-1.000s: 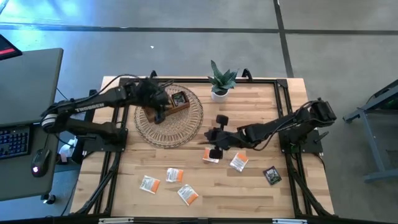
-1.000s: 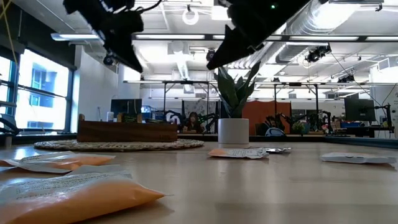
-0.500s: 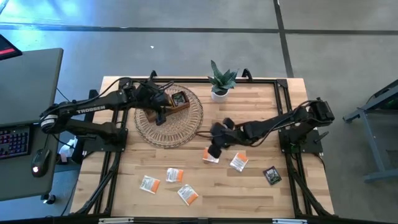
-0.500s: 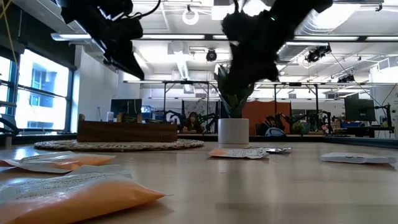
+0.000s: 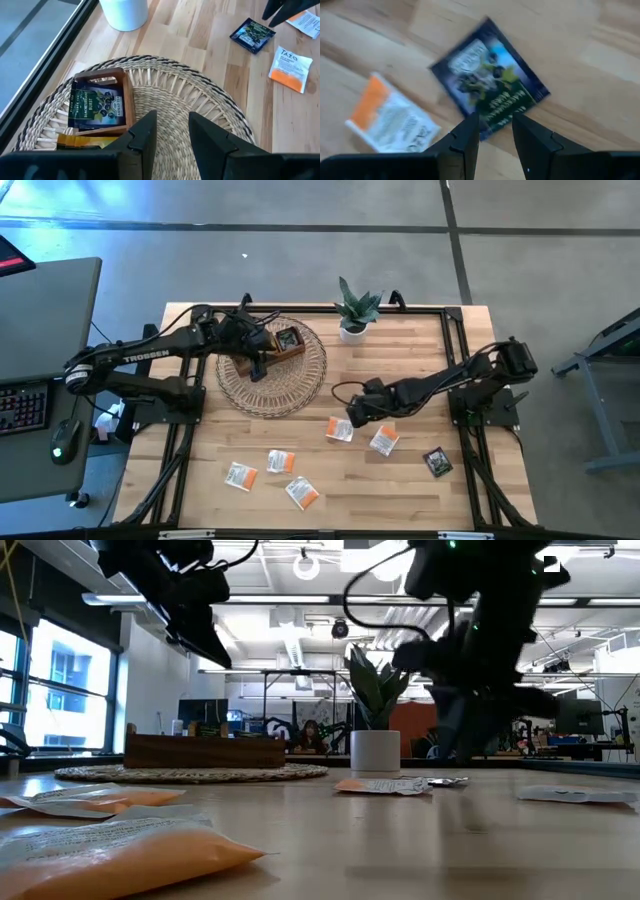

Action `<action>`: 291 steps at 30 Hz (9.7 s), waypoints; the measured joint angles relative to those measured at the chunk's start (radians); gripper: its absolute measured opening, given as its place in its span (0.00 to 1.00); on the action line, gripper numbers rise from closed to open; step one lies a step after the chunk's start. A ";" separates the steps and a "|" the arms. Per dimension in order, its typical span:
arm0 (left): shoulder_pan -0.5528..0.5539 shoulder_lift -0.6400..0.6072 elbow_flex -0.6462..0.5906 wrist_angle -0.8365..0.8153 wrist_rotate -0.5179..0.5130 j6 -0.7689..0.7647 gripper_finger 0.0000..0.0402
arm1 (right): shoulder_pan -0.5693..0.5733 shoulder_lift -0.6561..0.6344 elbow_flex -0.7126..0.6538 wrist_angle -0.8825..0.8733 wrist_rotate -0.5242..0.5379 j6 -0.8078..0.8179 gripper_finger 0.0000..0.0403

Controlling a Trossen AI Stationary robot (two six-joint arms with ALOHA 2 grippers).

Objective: Pick & Place Tea
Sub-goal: Put the black tea bag into the right section of the wooden organizer

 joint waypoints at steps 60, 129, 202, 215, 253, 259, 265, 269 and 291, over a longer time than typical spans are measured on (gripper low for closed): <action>0.000 0.000 0.002 0.000 -0.016 0.000 0.28 | -0.125 0.028 -0.154 0.307 0.017 -0.101 0.28; -0.086 0.670 0.070 0.633 0.534 0.053 0.50 | -0.124 -0.015 -0.156 0.520 -0.006 -0.505 0.00; -0.183 0.993 0.368 0.457 0.446 -0.089 0.61 | 0.048 0.205 -0.152 0.731 0.058 -0.589 0.00; -0.182 0.995 0.365 0.426 0.540 -0.220 0.59 | 0.061 0.207 -0.155 0.710 0.149 -0.600 0.00; -0.065 0.708 0.403 0.224 0.403 -0.081 0.00 | 0.053 -0.221 -0.158 0.779 0.373 -1.023 0.00; 0.026 0.538 0.402 0.102 0.190 -0.045 0.00 | 0.044 -0.335 -0.157 0.767 0.385 -1.073 0.00; 0.149 0.396 0.258 0.126 0.169 -0.070 0.00 | 0.065 -0.349 -0.156 0.695 0.392 -1.072 0.00; 0.207 0.334 0.087 0.308 0.148 -0.145 0.00 | 0.074 -0.349 -0.156 0.641 0.392 -1.073 0.00; 0.141 0.388 -0.149 0.593 -0.152 -0.282 0.03 | 0.065 -0.349 -0.156 0.645 0.407 -1.046 0.00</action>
